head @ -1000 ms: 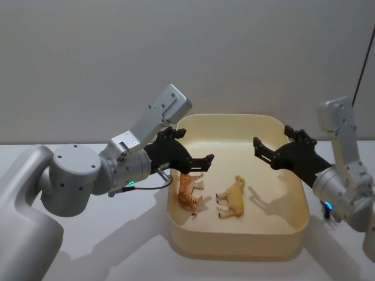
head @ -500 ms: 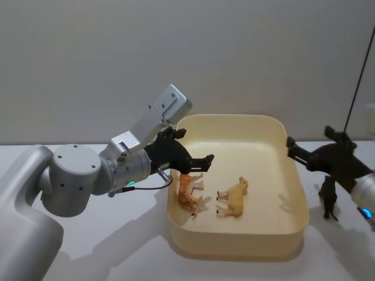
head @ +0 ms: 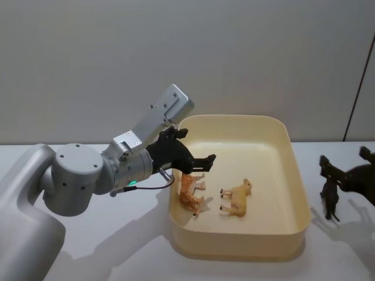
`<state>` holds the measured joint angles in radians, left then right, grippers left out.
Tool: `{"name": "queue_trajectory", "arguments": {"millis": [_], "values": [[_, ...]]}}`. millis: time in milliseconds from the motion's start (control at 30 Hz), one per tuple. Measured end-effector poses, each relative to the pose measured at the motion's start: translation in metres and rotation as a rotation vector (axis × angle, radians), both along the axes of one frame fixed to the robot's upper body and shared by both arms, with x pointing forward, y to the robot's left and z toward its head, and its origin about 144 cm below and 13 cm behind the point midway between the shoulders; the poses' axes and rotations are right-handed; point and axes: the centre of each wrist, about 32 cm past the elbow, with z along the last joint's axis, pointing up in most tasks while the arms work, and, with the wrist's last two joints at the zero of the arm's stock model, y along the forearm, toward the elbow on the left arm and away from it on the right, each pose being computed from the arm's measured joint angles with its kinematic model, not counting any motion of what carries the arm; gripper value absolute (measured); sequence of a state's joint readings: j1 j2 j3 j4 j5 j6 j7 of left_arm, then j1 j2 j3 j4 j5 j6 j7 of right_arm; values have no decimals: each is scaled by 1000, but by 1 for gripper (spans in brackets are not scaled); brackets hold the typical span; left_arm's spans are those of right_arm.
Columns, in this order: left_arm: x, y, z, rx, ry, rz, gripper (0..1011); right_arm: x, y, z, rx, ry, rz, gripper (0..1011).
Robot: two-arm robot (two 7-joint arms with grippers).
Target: Pick up the toy alternately with two hands and place it into the central storage box.
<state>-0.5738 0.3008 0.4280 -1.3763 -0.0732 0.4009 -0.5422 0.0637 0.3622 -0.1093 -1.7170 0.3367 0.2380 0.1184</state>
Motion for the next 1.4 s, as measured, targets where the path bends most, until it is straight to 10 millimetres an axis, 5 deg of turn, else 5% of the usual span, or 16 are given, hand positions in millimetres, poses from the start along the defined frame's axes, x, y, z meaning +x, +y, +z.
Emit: {"name": "queue_trajectory", "arguments": {"millis": [567, 1400], "values": [[0, 0, 0, 0, 0, 0, 1001, -21, -15, -19, -27, 93, -55, 1001], [0, 0, 0, 0, 0, 0, 1001, 5, 1, -45, -94, 156, -47, 1001]]}}
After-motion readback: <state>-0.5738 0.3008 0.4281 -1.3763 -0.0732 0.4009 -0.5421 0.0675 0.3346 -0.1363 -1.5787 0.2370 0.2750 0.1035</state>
